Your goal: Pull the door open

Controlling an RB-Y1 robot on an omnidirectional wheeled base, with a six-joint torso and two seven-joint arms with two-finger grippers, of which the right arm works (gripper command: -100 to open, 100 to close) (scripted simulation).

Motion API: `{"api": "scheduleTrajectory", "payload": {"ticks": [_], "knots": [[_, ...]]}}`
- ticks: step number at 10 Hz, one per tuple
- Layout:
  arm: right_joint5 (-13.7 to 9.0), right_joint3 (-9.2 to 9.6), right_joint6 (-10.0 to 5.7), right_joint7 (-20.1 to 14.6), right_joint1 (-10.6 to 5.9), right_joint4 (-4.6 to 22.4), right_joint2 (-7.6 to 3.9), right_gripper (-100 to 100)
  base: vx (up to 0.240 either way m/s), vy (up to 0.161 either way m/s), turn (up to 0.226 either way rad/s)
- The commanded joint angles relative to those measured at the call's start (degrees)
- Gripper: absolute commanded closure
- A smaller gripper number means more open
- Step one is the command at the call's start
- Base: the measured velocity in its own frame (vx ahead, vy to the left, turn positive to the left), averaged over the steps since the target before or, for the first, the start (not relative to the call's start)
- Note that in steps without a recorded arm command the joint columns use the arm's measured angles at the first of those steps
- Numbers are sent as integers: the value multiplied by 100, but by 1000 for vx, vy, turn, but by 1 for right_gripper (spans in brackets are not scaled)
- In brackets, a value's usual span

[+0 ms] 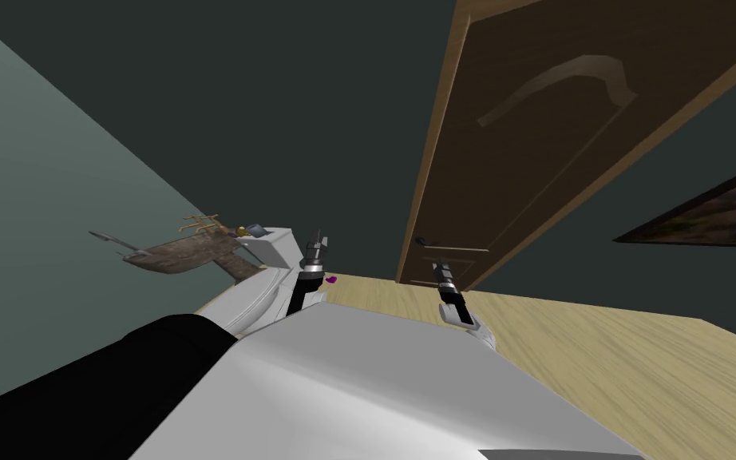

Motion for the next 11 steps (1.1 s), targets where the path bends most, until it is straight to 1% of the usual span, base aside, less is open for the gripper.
{"api": "scheduleTrajectory", "payload": {"ticks": [1,2,3,4,5,6,7,10,11], "knots": [[-38,-3,-12,-22,-109,286,-73,-100,17,-58,128],[-67,-5,-27,-30,-209,447,-121,-100,24,-84,177],[-67,-5,-27,-30,-209,562,-121,-100,27,-73,77],[-94,-7,-40,-36,-300,744,-165,-100,31,-64,120],[-94,-7,-40,-36,-300,786,-165,-100,15,-47,71],[-120,-8,-53,-42,-387,984,-206,-100,7,-46,109],[-120,-8,-53,-42,-387,997,-206,-100,10,-39,60],[-188,-12,-87,-59,-619,1552,-316,-100,24,-64,153],[-188,-12,-87,-59,-619,1565,-316,-100,18,-61,40]]}}
